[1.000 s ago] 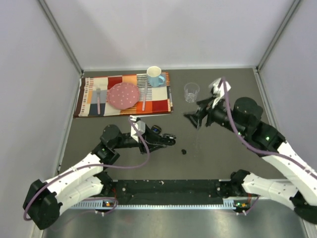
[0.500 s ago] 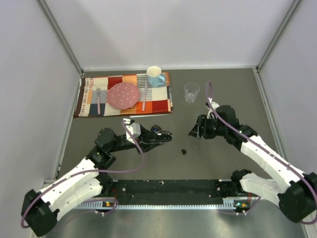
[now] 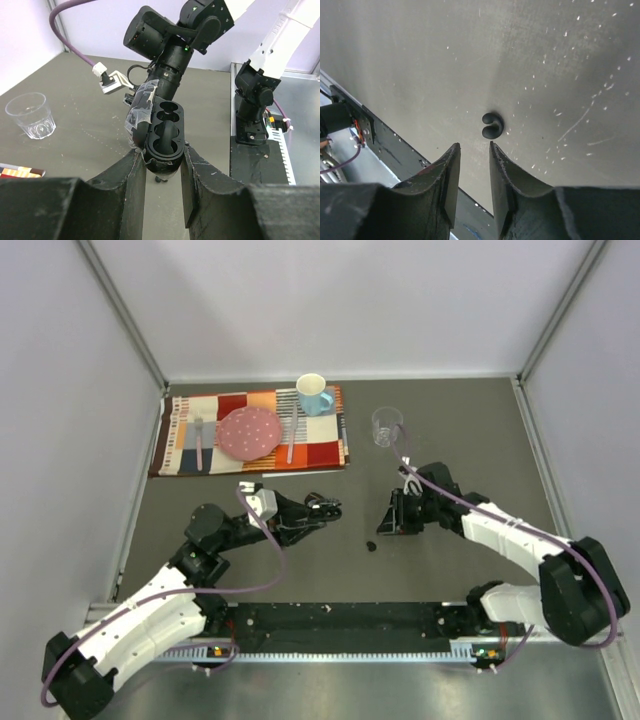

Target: Insert the wireless bluetooth earbuds into the charging case

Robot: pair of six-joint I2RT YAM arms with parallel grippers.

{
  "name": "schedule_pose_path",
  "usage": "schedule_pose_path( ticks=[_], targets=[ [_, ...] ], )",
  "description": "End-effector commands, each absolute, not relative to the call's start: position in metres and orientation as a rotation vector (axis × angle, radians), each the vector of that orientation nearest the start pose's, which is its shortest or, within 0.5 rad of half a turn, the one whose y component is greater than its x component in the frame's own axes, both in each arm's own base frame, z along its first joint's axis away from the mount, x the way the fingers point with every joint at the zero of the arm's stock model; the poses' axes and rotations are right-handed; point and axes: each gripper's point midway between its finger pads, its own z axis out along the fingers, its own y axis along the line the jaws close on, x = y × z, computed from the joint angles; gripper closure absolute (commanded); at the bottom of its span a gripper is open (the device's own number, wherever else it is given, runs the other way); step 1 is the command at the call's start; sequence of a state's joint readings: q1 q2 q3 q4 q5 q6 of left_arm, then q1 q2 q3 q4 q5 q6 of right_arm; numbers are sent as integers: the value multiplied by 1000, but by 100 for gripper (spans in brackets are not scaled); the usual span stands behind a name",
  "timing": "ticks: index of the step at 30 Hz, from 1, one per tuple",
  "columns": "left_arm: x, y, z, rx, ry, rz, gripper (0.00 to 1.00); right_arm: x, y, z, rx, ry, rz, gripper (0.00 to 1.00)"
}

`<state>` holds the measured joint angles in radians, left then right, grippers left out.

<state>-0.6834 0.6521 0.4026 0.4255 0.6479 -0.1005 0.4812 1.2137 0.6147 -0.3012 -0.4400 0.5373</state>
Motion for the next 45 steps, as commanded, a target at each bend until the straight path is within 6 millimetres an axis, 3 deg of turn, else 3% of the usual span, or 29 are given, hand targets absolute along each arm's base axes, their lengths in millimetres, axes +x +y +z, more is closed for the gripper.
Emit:
schedule_pose_path(
  ticks=[1, 7, 18, 45],
  targets=[
    [148, -259, 272, 936, 1169, -1067, 100, 204, 221, 68, -153, 2590, 1027, 72],
    [149, -258, 270, 928, 1174, -1062, 100, 199, 221, 51, -134, 2635, 1014, 75],
    [149, -260, 268, 933, 1179, -1071, 100, 196, 226, 31, -141, 2695, 968, 71],
    [151, -258, 266, 921, 1193, -1060, 100, 194, 233, 8, -180, 2746, 843, 74]
  ],
)
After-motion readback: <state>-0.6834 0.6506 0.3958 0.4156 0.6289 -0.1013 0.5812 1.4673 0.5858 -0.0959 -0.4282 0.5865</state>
